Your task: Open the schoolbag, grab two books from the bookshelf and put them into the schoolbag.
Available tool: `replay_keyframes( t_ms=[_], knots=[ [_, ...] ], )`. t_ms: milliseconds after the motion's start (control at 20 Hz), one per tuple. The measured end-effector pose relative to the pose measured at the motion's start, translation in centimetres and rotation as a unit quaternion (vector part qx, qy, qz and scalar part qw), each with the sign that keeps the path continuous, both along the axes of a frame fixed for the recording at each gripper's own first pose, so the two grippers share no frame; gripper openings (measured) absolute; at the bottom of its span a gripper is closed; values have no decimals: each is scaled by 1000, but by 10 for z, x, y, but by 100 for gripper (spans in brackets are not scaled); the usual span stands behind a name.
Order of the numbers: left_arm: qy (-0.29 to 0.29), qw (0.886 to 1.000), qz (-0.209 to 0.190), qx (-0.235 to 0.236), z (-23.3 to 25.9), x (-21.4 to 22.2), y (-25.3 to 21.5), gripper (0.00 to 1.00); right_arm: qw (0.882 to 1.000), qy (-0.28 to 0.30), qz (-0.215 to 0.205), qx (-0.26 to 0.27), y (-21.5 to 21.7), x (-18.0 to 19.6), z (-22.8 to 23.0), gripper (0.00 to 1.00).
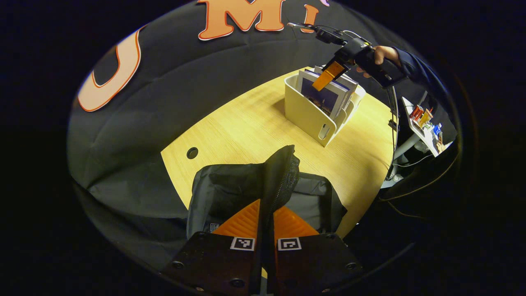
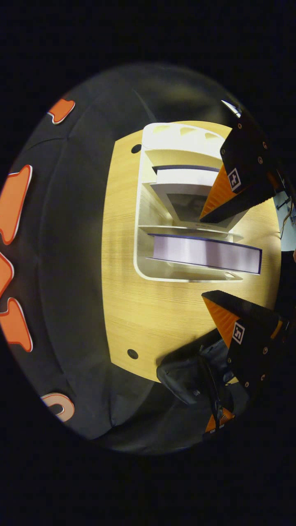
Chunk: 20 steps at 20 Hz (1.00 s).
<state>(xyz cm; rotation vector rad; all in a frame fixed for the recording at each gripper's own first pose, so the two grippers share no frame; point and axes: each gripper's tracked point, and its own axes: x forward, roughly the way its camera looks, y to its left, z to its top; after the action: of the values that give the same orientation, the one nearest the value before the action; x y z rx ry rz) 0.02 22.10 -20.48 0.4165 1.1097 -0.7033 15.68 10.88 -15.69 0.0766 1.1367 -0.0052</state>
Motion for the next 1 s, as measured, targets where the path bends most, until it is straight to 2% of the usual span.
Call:
replay_keyframes(
  t_ms=[100,250,350,400,450,550,600,1000],
  knots=[
    [5,1000,4,-1,-2,-3,-4,6,999,32,-9,2,-4,1,-11,99],
    [6,1000,10,2,-4,-3,-2,6,998,66,-16,6,-10,5,-23,92],
    [10,1000,16,3,-6,-3,-2,6,996,79,-32,21,-9,7,-28,80],
    [13,1000,17,3,-6,-6,-2,6,996,79,-40,20,-10,12,-27,68],
    [15,1000,18,3,-6,-7,-3,6,995,80,-49,18,-10,14,-24,62],
    [16,1000,23,3,-9,-7,-1,6,994,88,-56,15,-10,10,-27,33],
    [17,1000,24,4,-8,-8,-1,6,994,91,-54,12,-13,5,-28,38],
    [20,1000,14,1,-13,-11,-4,6,997,63,-39,17,-13,-46,19,35]
  ],
)
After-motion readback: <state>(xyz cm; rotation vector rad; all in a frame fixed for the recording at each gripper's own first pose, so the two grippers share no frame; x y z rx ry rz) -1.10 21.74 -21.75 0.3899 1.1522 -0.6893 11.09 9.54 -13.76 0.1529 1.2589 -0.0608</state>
